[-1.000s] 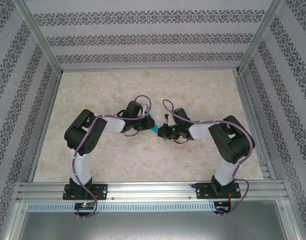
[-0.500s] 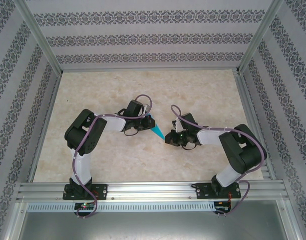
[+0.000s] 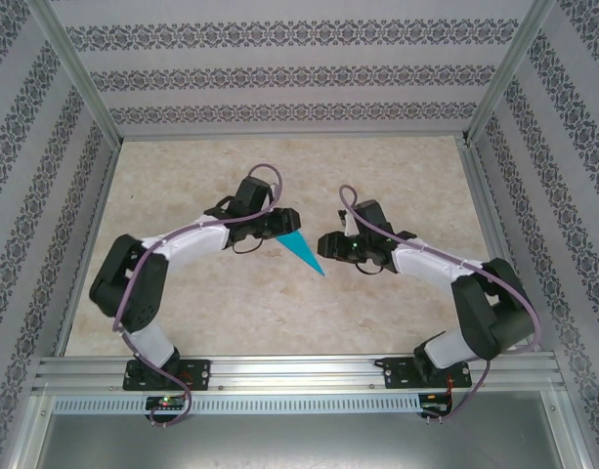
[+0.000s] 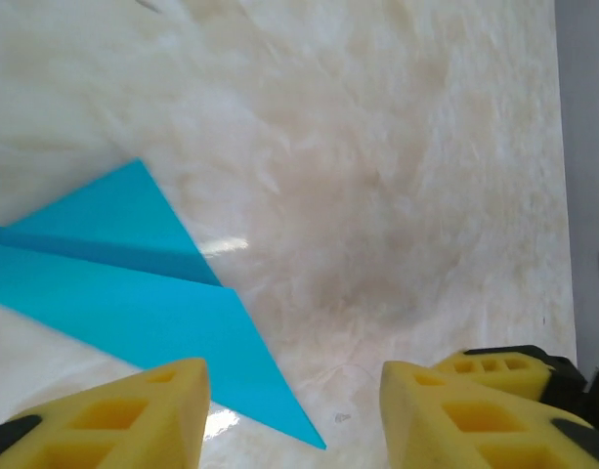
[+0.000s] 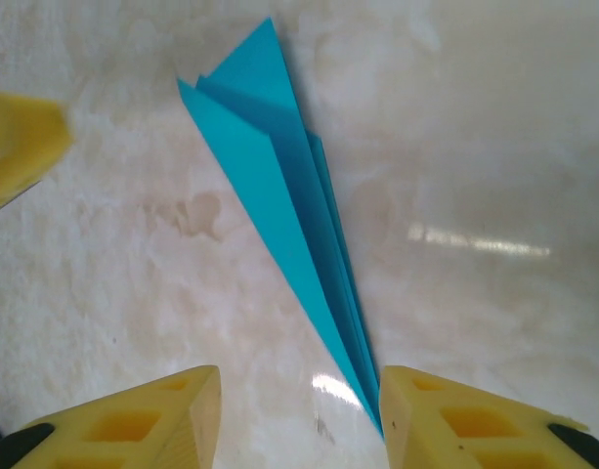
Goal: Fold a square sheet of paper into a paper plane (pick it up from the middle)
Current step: Fold the wing for the fifth time at the center of the table.
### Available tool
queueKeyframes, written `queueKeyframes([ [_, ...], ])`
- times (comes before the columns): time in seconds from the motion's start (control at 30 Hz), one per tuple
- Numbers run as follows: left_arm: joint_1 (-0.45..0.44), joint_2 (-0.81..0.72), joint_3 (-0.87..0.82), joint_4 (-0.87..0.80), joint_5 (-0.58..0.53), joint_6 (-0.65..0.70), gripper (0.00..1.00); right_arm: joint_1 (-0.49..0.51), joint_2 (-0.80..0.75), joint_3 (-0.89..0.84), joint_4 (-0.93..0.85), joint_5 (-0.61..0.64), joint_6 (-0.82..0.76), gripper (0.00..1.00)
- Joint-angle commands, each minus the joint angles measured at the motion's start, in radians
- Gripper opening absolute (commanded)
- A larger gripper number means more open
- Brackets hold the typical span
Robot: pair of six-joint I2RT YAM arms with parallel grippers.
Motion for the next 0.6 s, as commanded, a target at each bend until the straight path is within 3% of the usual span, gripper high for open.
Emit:
queueKeyframes([
  [0.0,0.036,-0.074,-0.064,-0.142,-0.193,-0.051,0.56,0.008,0.093,0.079,0.003,0.015,-0.042,0.47],
  [0.17,0.089,-0.158,-0.15,-0.181,-0.25,-0.092,0.68,0.025,0.233,0.209,-0.004,-0.049,-0.073,0.45],
  [0.27,0.12,-0.19,-0.187,-0.185,-0.241,-0.094,0.71,0.034,0.293,0.258,-0.014,-0.073,-0.087,0.4],
  [0.57,0.16,-0.217,-0.236,-0.175,-0.237,-0.079,0.84,0.057,0.371,0.306,-0.025,-0.116,-0.097,0.32],
])
